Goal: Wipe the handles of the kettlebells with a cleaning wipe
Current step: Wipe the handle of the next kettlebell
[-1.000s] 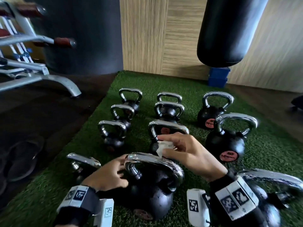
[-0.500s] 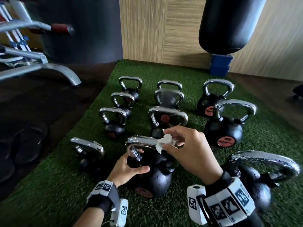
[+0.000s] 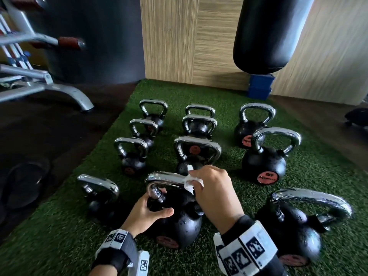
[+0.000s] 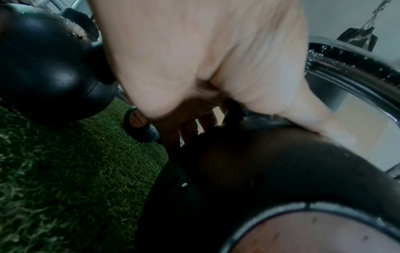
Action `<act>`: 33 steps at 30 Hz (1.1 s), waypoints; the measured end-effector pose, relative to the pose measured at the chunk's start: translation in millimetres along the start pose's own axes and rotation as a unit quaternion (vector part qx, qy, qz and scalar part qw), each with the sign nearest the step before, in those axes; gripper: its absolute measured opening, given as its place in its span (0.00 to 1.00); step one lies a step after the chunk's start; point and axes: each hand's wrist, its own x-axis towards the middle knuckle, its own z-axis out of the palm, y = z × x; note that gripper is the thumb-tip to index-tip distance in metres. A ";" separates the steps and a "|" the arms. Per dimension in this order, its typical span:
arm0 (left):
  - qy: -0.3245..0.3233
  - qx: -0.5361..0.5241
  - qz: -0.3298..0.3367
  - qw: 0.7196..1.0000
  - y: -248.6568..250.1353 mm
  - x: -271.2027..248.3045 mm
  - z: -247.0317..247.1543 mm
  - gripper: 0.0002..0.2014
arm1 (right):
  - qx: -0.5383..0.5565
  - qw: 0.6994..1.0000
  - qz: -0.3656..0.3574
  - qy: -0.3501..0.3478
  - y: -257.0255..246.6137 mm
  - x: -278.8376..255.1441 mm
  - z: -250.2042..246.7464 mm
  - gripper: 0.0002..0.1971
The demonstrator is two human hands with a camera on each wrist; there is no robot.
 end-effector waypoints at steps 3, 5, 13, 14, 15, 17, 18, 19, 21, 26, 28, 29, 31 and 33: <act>-0.007 -0.001 0.005 1.000 -2.0 0.2 -0.3 0.35 | 0.010 0.999 0.029 0.016 16.8 -9.1 -8.4 0.06; -0.009 0.001 0.006 1.000 -1.4 0.5 0.2 0.35 | 0.024 0.998 0.028 0.041 21.1 -12.9 -10.2 0.09; -0.011 0.029 -0.023 0.999 6.5 -4.8 -0.7 0.37 | 0.096 0.984 0.040 0.142 36.6 -40.8 10.1 0.14; -0.010 0.036 -0.027 0.999 8.4 -5.4 -1.0 0.36 | 0.112 0.980 0.061 0.152 44.4 -48.7 12.4 0.14; -0.010 0.046 -0.030 0.998 10.4 -6.0 -1.7 0.36 | 0.134 0.974 0.089 0.158 51.9 -56.0 15.7 0.13; -0.009 0.057 -0.037 0.998 14.4 -5.6 -3.4 0.35 | 0.187 0.959 0.140 0.163 64.3 -64.2 24.5 0.12; -0.008 0.060 -0.044 0.997 15.9 -5.2 -4.1 0.36 | 0.206 0.952 0.154 0.164 68.2 -65.7 29.0 0.13; -0.007 0.064 -0.049 0.997 17.2 -5.1 -4.9 0.36 | 0.215 0.949 0.158 0.167 70.3 -66.4 32.8 0.13; -0.003 0.082 -0.061 0.995 21.0 -6.3 -5.5 0.37 | 0.225 0.945 0.160 0.177 73.8 -67.0 38.0 0.14; 0.015 0.165 -0.120 0.979 42.2 -12.8 -6.6 0.44 | 0.261 0.922 0.243 0.153 89.9 -78.1 58.3 0.14; 0.021 0.216 -0.131 0.967 54.5 -16.9 -6.7 0.46 | 0.267 0.919 0.265 0.119 92.0 -79.2 67.2 0.13; 0.015 0.241 -0.133 0.961 60.8 -19.1 -6.9 0.47 | 0.259 0.923 0.264 0.105 92.8 -79.1 68.6 0.13; -0.014 0.297 -0.148 0.943 75.9 -23.2 -11.4 0.46 | 0.232 0.935 0.260 0.071 95.2 -77.2 62.1 0.11; -0.022 0.369 -0.166 0.914 93.0 -27.1 -21.3 0.42 | 0.196 0.946 0.257 0.009 99.1 -74.8 43.9 0.10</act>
